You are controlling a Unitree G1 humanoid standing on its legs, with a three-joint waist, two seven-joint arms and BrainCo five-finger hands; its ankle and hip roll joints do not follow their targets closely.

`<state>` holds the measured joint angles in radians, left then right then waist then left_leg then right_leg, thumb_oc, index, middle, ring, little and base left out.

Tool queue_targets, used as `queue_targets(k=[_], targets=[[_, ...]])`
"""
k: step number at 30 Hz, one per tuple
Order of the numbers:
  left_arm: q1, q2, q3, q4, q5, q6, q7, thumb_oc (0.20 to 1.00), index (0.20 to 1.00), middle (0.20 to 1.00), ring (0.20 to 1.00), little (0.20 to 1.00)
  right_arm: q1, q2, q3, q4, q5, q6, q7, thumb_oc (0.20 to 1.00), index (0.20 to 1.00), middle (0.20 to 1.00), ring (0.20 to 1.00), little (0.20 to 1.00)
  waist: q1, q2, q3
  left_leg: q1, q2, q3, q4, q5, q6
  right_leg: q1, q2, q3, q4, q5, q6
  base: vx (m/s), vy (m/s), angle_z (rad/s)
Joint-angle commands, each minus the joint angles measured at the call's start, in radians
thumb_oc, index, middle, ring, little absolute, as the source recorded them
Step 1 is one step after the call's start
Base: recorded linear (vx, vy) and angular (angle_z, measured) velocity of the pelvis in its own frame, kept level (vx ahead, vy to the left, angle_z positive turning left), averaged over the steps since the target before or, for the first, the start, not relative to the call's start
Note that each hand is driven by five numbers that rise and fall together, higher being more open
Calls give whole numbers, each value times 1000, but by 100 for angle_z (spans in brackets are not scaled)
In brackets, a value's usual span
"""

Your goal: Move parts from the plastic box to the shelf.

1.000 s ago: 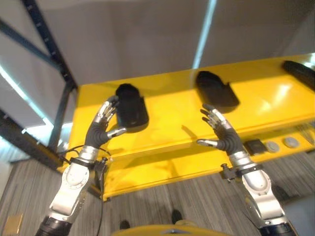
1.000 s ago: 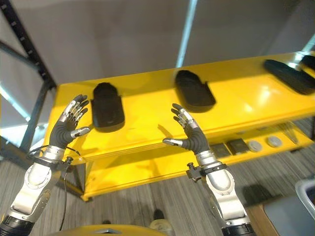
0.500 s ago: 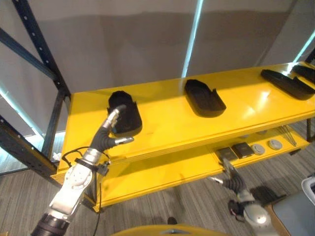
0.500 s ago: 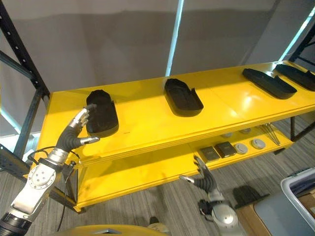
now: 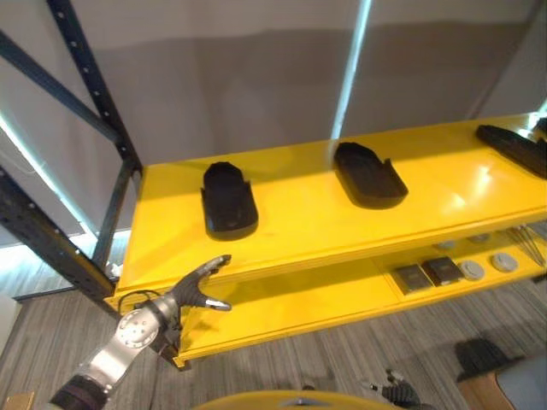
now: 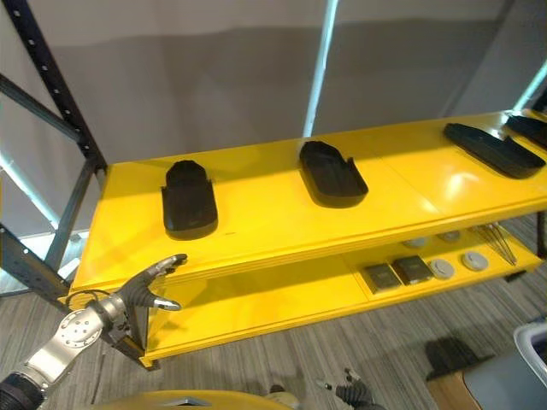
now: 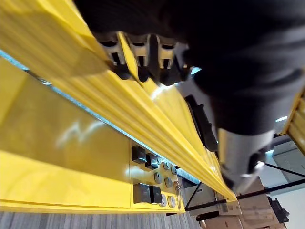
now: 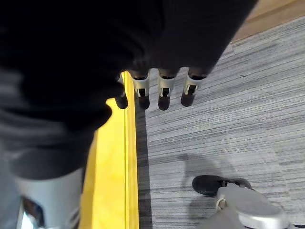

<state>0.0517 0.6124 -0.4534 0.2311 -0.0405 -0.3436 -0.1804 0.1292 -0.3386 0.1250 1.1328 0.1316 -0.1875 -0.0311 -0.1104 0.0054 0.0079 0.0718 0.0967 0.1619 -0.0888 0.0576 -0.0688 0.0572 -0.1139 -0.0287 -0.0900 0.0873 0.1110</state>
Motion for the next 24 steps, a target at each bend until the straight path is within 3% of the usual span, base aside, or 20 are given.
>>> queue_targets(k=[1, 5, 7, 8, 9, 11, 18, 24], targets=[[-2, -42, 7, 217, 108, 62, 9, 1000, 1000, 1000, 1000, 1000, -82, 26, 28, 57, -13, 12, 5, 1000, 1000, 1000, 1000, 1000, -7, -9, 75, 93, 6, -1, 2, -149, 24, 34, -3, -37, 44, -141, 23, -7, 14, 9], [18, -112, 7, 365, 145, 68, 27, 1000, 1000, 1000, 1000, 1000, -92, 29, 34, 115, -46, 22, -4, 1000, 1000, 1000, 1000, 1000, -1, -4, 76, 90, 4, -7, 2, -148, 23, 39, -5, -46, 44, -144, 22, -7, 8, 8], [24, -205, 42, 574, 151, 96, 69, 1000, 1000, 1000, 1000, 1000, -102, 34, 26, 146, -50, 30, -17, 1000, 1000, 1000, 1000, 1000, 7, -4, 76, 87, 2, -15, 2, -145, 23, 43, -7, -56, 44, -148, 18, -12, -1, 10], [21, -210, 42, 580, 153, 92, 72, 1000, 1000, 1000, 1000, 1000, -103, 33, 26, 146, -50, 30, -17, 1000, 1000, 1000, 1000, 1000, 6, -2, 76, 87, 2, -16, 2, -145, 23, 44, -7, -57, 44, -148, 18, -2, -10, 13], [10, -258, 82, 725, 144, 109, 110, 1000, 1000, 1000, 1000, 1000, -106, 38, 22, 147, -39, 28, -20, 1000, 1000, 1000, 1000, 1000, 10, -6, 75, 85, 2, -20, 2, -143, 22, 46, -8, -60, 42, -149, 16, 0, -9, 22], [3, -282, 97, 814, 168, 112, 148, 1000, 1000, 1000, 1000, 1000, -111, 41, 25, 137, -33, 27, -24, 1000, 1000, 1000, 1000, 1000, 13, -7, 76, 85, 0, -24, 2, -143, 22, 48, -9, -64, 41, -150, 16, 2, -10, 29], [11, -325, 193, 972, 109, 147, 202, 1000, 1000, 1000, 1000, 1000, -125, 50, 40, 127, -18, 30, -25, 1000, 1000, 1000, 1000, 1000, 30, -13, 77, 79, 1, -36, 2, -139, 19, 54, -11, -83, 33, -148, 12, 2, -12, -2], [1, -331, 218, 926, 44, 129, 230, 1000, 1000, 1000, 1000, 1000, -126, 60, 53, 133, -13, 32, -26, 1000, 1000, 1000, 1000, 1000, 45, -18, 77, 71, -1, -52, 2, -136, 18, 58, -12, -94, 28, -149, 11, 7, -10, -11]])
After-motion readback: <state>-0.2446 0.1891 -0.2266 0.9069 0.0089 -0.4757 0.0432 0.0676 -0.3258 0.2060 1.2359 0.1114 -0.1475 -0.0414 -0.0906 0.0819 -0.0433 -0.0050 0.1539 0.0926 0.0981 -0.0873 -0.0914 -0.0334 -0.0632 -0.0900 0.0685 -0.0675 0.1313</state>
